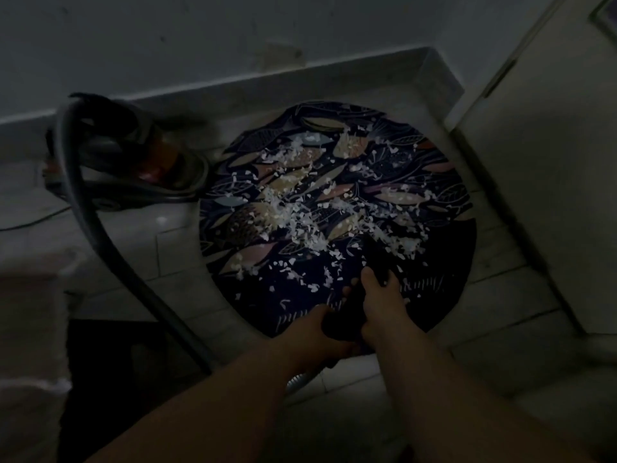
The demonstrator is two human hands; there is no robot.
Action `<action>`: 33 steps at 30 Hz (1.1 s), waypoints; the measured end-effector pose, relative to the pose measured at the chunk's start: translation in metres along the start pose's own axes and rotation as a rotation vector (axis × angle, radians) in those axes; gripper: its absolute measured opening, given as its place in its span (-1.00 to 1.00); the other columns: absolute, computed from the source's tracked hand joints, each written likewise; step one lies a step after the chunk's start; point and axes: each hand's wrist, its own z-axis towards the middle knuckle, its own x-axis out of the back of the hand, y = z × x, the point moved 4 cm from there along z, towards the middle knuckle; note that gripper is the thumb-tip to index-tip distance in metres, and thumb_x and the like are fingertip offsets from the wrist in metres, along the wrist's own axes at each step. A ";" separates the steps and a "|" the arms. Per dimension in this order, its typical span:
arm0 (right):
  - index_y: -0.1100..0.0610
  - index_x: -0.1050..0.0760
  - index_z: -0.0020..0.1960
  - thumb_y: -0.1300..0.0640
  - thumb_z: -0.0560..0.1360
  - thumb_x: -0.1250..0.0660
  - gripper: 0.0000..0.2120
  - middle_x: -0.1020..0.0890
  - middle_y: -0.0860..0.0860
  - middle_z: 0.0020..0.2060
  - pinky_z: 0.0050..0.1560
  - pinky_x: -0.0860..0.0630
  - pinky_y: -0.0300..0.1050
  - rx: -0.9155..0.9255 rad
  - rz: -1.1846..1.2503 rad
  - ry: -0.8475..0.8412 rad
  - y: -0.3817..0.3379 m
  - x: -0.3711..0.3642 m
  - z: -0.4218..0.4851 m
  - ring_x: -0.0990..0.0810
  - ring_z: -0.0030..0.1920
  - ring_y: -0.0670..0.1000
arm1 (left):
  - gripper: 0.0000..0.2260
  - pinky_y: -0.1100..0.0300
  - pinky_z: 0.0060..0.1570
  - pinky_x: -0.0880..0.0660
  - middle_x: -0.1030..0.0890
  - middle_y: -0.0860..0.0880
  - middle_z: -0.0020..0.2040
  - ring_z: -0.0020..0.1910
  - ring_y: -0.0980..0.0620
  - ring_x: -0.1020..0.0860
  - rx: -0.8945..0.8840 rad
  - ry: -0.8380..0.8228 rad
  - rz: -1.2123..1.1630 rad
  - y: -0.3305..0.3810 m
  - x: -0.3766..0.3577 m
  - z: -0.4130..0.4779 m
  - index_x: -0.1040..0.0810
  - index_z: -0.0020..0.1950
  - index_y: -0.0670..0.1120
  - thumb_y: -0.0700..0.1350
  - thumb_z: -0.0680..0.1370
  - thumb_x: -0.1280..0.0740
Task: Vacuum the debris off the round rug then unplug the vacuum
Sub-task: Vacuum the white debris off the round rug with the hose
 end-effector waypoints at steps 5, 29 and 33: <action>-0.10 -0.14 0.53 0.01 0.62 -0.27 -0.46 -0.59 0.17 0.09 -0.14 -0.57 0.08 0.077 0.010 0.005 -0.002 0.033 0.056 -0.62 -0.12 0.14 | -0.70 0.13 -0.01 -0.52 -0.53 -0.02 0.00 0.00 0.00 -0.55 -0.025 0.043 0.114 -0.001 -0.027 0.066 -0.40 0.07 0.00 -0.03 0.43 -0.43; -0.11 -0.17 0.53 0.02 0.62 -0.25 -0.48 -0.59 0.13 -0.01 -0.36 -0.54 -0.09 0.437 0.144 -0.001 0.008 0.035 0.215 -0.60 -0.25 0.06 | -0.57 0.09 0.13 -0.53 -0.58 0.00 0.11 0.06 0.04 -0.57 -0.337 0.077 0.244 -0.039 -0.017 0.241 -0.46 0.17 0.01 0.14 0.39 -0.45; -0.07 -0.22 0.50 0.00 0.62 -0.26 -0.52 -0.59 0.15 0.03 -0.37 -0.54 -0.12 0.444 0.142 0.002 0.013 0.033 0.208 -0.61 -0.25 0.05 | -0.61 0.15 0.10 -0.54 -0.58 0.02 0.11 0.06 0.06 -0.58 -0.331 0.062 0.211 -0.045 -0.015 0.238 -0.47 0.13 0.05 0.11 0.38 -0.47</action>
